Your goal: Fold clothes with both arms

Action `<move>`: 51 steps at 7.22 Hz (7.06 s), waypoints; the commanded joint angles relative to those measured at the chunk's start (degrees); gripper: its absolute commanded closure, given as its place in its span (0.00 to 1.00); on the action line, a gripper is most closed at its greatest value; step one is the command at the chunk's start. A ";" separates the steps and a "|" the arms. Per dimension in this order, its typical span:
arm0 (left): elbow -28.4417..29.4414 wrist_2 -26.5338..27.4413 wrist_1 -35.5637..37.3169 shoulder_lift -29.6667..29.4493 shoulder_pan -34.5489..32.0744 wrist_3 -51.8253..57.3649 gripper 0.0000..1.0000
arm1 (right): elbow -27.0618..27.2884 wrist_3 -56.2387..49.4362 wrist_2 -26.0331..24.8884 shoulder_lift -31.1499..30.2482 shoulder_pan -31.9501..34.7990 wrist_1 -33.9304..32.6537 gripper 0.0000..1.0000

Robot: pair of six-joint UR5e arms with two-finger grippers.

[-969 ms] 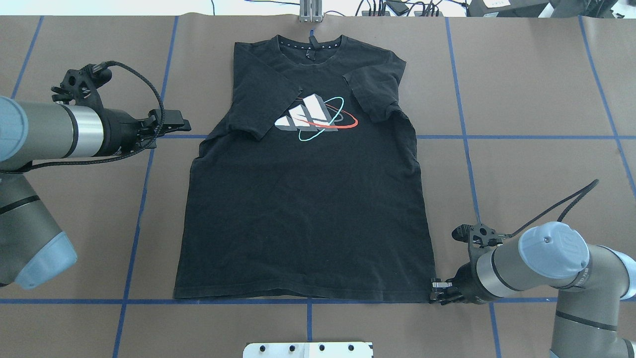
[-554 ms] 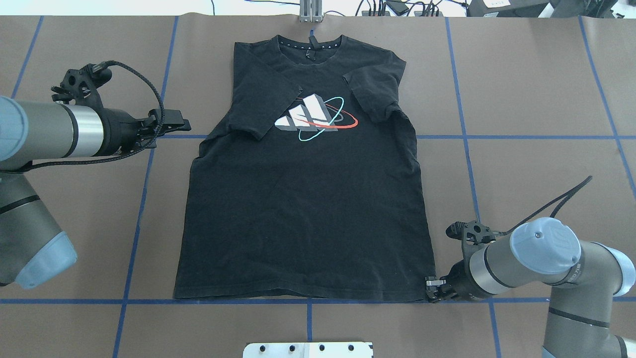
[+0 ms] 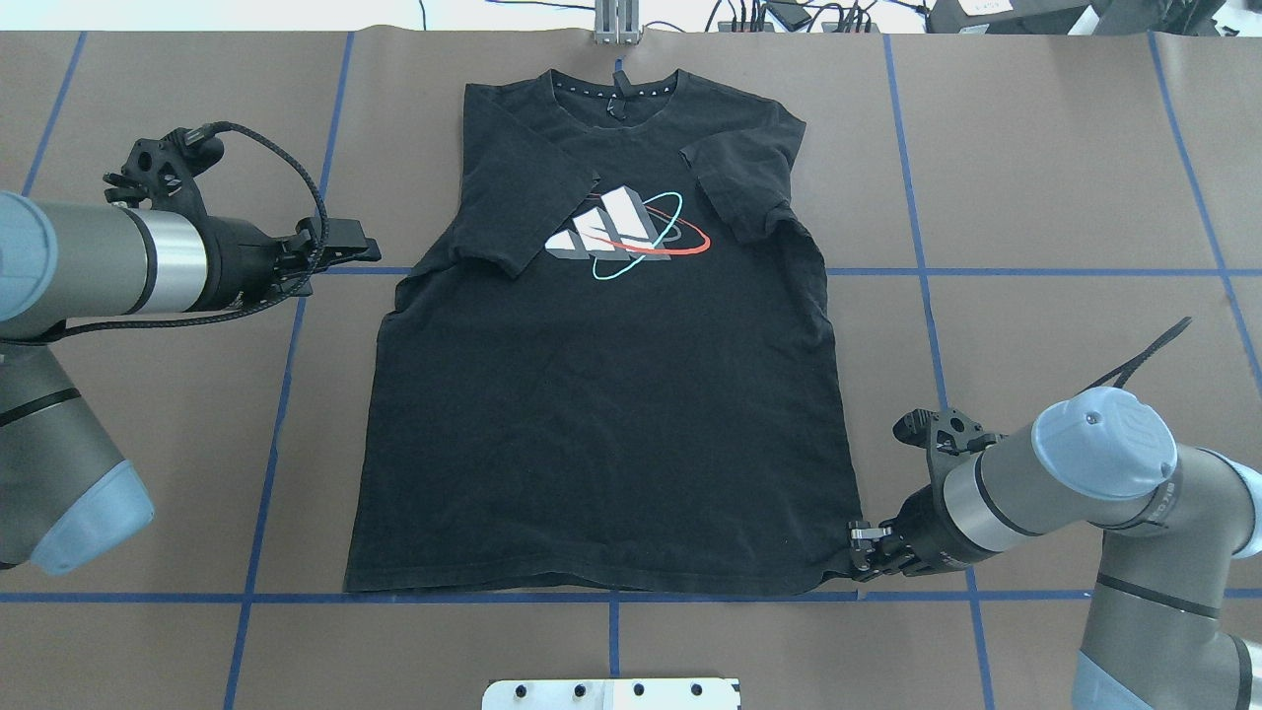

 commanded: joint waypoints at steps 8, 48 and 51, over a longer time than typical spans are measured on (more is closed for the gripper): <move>-3.53 2.88 -1.28 10.24 23.68 -15.73 0.01 | 5.39 -0.04 3.22 -0.51 4.59 0.35 1.00; -13.79 -6.04 -9.01 19.91 28.88 -18.28 1.00 | 10.48 -0.04 29.90 -12.01 7.14 0.61 1.00; -20.14 -14.16 -9.10 21.32 29.14 -20.55 1.00 | 12.77 0.05 33.89 -14.93 6.88 0.61 1.00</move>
